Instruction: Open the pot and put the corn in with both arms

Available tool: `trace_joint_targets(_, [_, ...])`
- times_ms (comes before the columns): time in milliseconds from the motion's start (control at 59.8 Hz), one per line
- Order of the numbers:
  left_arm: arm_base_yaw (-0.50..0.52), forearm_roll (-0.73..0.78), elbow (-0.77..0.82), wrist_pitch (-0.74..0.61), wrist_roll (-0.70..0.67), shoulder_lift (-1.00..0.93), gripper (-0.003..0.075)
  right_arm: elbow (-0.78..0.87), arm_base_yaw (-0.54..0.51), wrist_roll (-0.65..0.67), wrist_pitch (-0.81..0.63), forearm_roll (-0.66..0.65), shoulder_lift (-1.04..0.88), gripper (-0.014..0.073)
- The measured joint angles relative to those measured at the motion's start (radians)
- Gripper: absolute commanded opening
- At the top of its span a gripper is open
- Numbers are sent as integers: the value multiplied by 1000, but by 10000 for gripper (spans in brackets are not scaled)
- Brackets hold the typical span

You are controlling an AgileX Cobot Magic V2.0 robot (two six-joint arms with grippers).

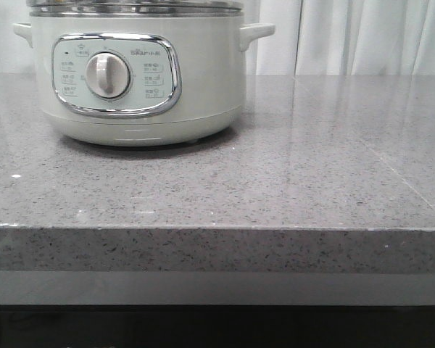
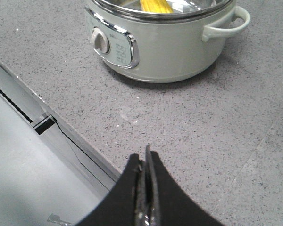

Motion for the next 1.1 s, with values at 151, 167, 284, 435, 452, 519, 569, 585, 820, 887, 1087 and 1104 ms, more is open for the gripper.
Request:
trace_joint_targets(151, [54, -47, 141, -65, 0, -127, -20, 0, 0, 0, 0, 0, 0, -68])
trace_joint_targets(167, [56, -50, 152, -72, 0, -133, -20, 0, 0, 0, 0, 0, 0, -68])
trace_joint_targets(284, [64, -58, 199, -131, 0, -145, -20, 0, 0, 0, 0, 0, 0, -68])
trace_joint_targets(435, [65, -58, 199, -161, 0, -145, -20, 0, 0, 0, 0, 0, 0, -68])
trace_joint_targets(452, [65, -58, 199, -163, 0, -145, -20, 0, 0, 0, 0, 0, 0, -68])
trace_joint_targets(519, [65, -58, 199, -163, 0, -145, -20, 0, 0, 0, 0, 0, 0, -68])
trace_joint_targets(569, [65, -58, 199, -165, 0, -145, -20, 0, 0, 0, 0, 0, 0, -68])
trace_joint_targets(585, [65, -58, 199, -167, 0, -145, -20, 0, 0, 0, 0, 0, 0, -68])
trace_joint_targets(820, [65, -58, 199, -169, 0, -145, -20, 0, 0, 0, 0, 0, 0, -68])
trace_joint_targets(887, [65, -58, 199, -169, 0, -145, -20, 0, 0, 0, 0, 0, 0, -68])
trace_joint_targets(1087, [65, -58, 199, -169, 0, -145, -20, 0, 0, 0, 0, 0, 0, -68])
trace_joint_targets(1104, [65, -58, 199, -169, 0, -145, -20, 0, 0, 0, 0, 0, 0, -68])
